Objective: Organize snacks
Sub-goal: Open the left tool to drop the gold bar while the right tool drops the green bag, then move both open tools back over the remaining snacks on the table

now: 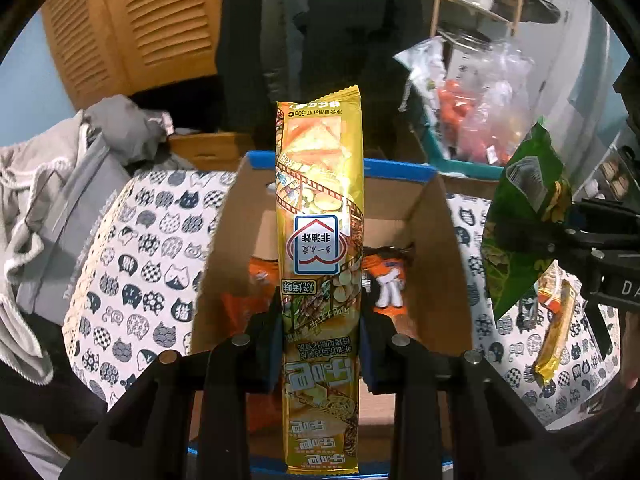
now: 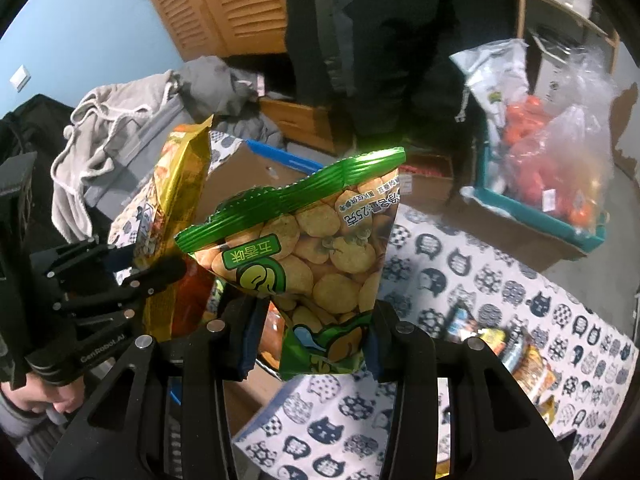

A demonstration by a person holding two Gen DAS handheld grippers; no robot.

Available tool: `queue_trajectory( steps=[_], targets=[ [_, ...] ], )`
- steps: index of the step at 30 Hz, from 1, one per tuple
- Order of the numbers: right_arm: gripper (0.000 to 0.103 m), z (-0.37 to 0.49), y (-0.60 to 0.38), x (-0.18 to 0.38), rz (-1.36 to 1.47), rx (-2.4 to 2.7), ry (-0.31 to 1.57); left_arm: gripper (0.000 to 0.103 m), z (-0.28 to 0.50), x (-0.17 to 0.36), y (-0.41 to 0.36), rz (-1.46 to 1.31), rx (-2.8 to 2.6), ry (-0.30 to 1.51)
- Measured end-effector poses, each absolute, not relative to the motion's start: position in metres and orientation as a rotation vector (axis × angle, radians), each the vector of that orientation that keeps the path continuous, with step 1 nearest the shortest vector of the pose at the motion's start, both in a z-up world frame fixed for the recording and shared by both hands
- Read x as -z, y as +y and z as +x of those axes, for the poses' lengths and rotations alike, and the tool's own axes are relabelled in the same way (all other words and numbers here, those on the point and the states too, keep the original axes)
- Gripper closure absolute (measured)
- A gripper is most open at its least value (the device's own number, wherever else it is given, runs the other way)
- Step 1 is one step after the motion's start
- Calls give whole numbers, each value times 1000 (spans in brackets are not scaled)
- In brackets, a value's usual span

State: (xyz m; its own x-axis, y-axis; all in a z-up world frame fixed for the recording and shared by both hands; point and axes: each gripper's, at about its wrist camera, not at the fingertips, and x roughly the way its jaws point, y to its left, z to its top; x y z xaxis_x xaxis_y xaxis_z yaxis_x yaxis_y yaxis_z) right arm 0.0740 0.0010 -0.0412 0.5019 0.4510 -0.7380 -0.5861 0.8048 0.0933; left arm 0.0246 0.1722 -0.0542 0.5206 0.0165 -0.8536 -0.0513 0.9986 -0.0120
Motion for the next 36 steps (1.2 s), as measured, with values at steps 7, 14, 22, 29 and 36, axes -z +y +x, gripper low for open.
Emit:
queue_trajectory(
  steps=[7,14,22,29,36],
  targets=[
    [62,85,26,46,-189,-650,856,72,26,64,188,-38,-77,1035],
    [62,87,45,52,-212,-684,878,68,28,78,196,-51,-103,1076],
    [62,90,51,56,-204,-698,898,47,26,72,196,-26,-140,1062],
    [37,93,53,57,-173,-713,903,44,24,69,192,-12,-138,1052],
    [27,89,39,47,-147,-680,870,44,23,66,186,-20,-118,1047]
  ],
)
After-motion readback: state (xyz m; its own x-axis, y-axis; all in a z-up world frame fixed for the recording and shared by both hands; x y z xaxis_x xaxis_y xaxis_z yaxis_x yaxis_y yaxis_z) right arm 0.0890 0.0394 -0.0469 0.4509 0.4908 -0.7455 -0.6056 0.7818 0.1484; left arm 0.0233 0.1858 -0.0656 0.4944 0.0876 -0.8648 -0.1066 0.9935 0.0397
